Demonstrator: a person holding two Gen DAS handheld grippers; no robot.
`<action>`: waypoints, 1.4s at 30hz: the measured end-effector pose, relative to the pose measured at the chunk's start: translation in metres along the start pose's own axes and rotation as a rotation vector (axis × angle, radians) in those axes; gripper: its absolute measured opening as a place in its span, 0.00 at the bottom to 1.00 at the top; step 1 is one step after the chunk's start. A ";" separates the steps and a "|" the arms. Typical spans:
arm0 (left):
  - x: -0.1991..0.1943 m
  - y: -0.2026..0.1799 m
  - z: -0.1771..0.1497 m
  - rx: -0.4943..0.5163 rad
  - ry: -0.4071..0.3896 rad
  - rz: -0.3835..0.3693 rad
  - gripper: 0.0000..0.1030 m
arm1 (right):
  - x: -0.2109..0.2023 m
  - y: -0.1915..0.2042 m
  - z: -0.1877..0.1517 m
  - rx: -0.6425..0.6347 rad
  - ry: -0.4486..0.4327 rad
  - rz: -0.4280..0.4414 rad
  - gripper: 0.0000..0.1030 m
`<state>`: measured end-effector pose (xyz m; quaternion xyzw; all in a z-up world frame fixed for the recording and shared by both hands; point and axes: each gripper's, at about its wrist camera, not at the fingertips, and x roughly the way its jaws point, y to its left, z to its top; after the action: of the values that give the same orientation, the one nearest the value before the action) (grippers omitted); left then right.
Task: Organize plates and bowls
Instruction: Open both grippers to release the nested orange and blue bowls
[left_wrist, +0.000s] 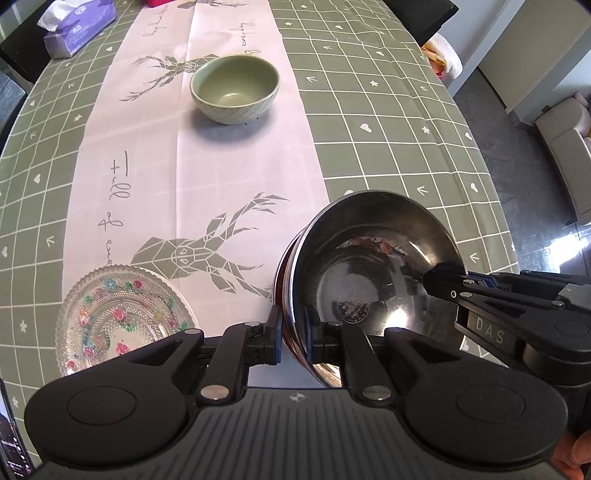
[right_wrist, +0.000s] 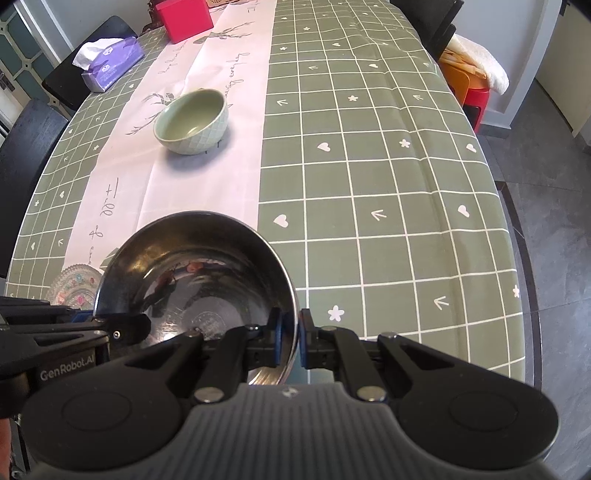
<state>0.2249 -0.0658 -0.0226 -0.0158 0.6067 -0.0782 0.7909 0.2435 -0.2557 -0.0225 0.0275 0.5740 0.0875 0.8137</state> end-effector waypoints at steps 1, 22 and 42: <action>0.001 -0.001 0.001 -0.001 0.002 0.009 0.16 | 0.000 0.000 0.000 0.000 0.000 0.000 0.06; -0.023 0.003 -0.007 0.086 -0.120 0.012 0.06 | -0.012 0.001 -0.006 -0.006 -0.048 -0.009 0.00; -0.053 0.019 -0.021 0.241 -0.316 0.089 0.11 | -0.054 0.004 0.001 -0.057 -0.158 -0.039 0.31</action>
<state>0.1933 -0.0383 0.0205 0.0938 0.4616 -0.1117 0.8750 0.2265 -0.2613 0.0282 0.0001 0.5059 0.0855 0.8583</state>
